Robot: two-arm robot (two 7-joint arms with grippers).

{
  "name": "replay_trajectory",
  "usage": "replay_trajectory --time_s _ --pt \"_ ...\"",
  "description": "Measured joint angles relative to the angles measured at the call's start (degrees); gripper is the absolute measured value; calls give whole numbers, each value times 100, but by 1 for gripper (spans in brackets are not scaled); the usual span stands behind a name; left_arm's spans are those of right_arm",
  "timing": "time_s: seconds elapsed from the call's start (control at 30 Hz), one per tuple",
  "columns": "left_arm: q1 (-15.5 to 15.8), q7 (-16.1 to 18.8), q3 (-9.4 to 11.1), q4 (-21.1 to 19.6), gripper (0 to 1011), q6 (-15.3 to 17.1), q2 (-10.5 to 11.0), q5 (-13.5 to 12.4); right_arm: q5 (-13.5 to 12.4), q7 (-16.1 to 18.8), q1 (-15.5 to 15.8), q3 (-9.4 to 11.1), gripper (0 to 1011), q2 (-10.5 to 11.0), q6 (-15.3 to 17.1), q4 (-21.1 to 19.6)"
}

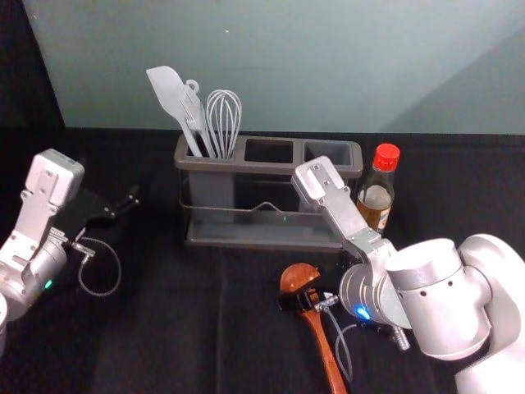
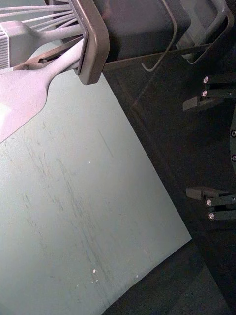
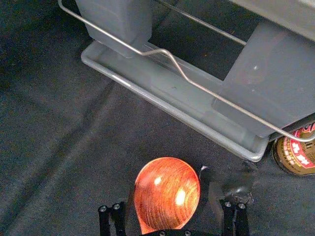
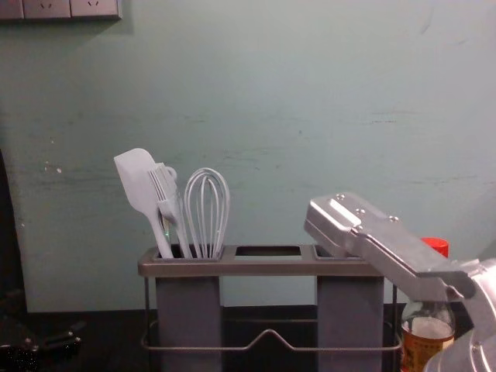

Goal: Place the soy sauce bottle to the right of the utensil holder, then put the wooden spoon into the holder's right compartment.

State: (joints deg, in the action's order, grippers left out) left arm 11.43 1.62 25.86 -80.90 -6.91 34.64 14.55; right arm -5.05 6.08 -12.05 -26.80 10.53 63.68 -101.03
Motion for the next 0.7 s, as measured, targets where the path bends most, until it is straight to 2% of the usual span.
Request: replay_trajectory --time_s 0.5,0.7 --pt "0 0 0 0 1005 0 0 0 162 151 61 -36 1004 -41 -107 70" --pt "0 0 0 0 1005 0 0 0 237 164 101 17 1004 -89 -153 97"
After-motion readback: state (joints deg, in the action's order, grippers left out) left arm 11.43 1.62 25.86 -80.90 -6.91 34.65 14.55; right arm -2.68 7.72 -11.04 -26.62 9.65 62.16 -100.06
